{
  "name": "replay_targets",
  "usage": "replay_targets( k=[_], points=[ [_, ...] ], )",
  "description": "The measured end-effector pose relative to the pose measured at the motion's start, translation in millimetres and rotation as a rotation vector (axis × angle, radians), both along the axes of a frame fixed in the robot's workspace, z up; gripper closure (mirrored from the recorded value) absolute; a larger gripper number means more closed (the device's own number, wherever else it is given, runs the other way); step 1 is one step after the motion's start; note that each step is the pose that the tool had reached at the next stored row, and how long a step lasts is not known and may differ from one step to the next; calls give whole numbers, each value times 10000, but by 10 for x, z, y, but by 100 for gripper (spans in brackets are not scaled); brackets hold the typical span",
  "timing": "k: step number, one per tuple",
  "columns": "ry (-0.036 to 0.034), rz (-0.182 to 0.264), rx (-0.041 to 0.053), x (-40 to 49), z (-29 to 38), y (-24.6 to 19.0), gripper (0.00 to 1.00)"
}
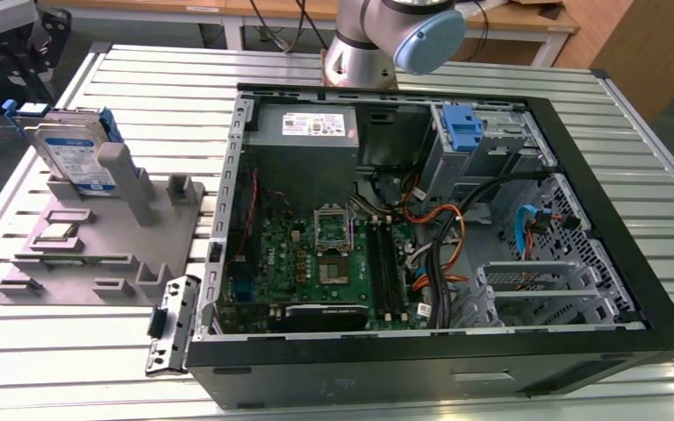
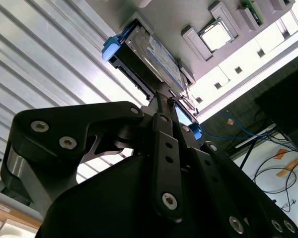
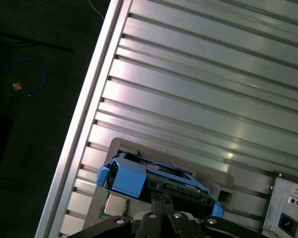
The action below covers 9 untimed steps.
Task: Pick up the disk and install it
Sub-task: 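Pick up the disk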
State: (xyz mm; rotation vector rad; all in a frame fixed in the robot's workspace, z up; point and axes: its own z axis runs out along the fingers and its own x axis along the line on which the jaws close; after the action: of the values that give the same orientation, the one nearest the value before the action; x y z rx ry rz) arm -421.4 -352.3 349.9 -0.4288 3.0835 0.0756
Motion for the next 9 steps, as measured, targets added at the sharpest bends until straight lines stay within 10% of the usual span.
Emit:
replay_targets(
  k=[9],
  points=[
    [1,795,0,0,0,0,89]
  ],
)
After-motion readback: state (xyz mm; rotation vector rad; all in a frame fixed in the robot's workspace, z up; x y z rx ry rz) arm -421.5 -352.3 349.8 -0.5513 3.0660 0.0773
